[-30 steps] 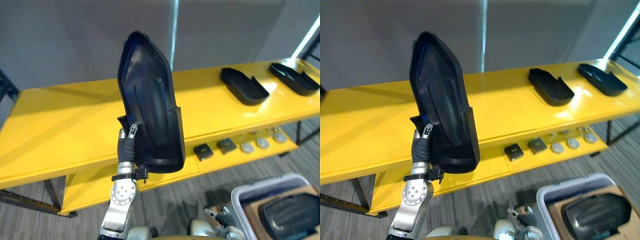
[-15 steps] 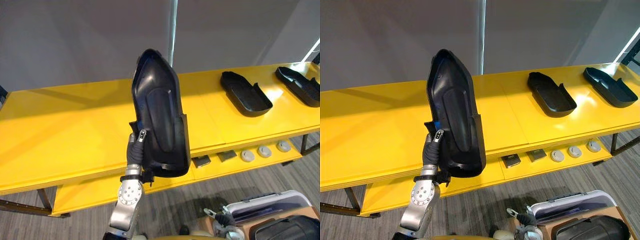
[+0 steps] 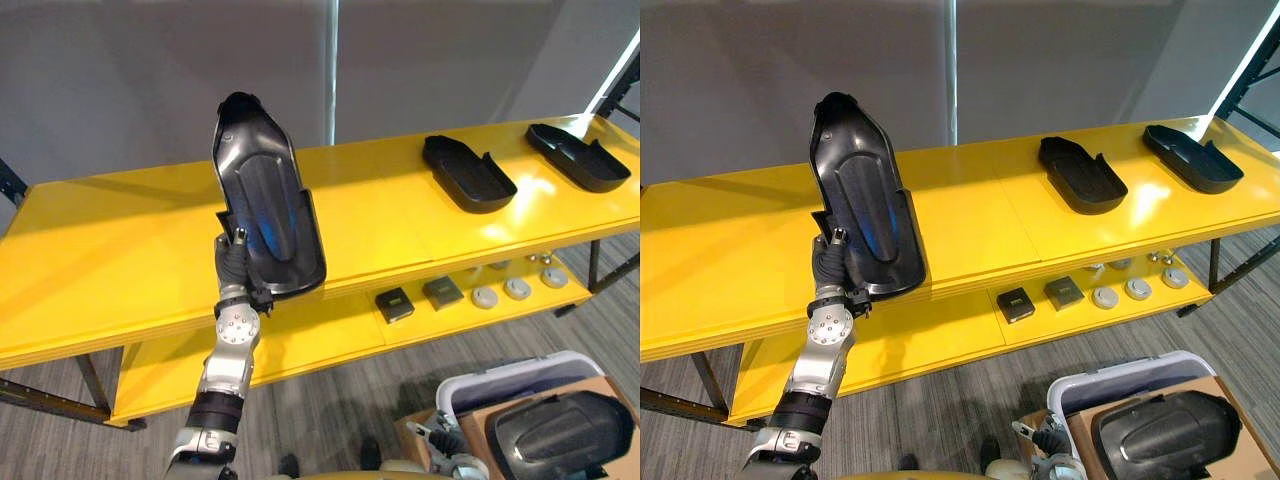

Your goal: Walk over and take plastic housings, then place them on the shelf

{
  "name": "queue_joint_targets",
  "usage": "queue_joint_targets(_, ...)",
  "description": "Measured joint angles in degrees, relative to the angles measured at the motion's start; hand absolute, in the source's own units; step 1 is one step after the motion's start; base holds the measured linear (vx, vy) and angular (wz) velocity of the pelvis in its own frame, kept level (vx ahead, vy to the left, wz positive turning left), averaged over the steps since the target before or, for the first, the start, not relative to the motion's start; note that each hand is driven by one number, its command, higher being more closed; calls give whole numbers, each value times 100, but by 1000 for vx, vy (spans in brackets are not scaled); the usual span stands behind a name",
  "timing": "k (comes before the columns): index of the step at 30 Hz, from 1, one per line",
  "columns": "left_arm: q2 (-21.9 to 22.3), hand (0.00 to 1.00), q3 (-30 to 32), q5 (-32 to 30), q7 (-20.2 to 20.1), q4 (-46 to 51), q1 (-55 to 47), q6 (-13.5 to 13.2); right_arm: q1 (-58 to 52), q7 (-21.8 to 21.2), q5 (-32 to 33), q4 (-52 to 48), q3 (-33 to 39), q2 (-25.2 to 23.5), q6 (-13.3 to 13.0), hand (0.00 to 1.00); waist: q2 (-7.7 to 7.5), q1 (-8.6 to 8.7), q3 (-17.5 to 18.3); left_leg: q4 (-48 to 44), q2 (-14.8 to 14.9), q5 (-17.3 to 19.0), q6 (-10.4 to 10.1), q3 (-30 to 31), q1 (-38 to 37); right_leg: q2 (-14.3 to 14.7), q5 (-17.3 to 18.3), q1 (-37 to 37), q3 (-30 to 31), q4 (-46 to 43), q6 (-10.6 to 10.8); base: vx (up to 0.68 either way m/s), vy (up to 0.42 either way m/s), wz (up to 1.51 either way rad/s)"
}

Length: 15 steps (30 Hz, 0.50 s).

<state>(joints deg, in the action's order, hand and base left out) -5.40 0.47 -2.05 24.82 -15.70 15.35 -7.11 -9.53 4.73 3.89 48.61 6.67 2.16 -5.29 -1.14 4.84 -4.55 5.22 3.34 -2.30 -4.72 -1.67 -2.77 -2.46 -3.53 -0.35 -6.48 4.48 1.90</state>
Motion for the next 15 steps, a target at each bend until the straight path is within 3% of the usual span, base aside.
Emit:
queue_joint_targets(10,-328,100,256,469,187,-996,992,200,-106,-7,-4,-68,-64,65,8,0,-75,231,41,59,48,-48,-69,-30,36,46,-128,-4,-31,127,-10,-13,-20,-3)
queue_joint_targets(15,-500,100,393,739,181,-1671,1515,286,-54,-30,-1,-67,-86,66,14,0,-75,251,39,22,73,-44,-69,-82,56,76,-248,-58,-5,116,-68,79,-2,-5)
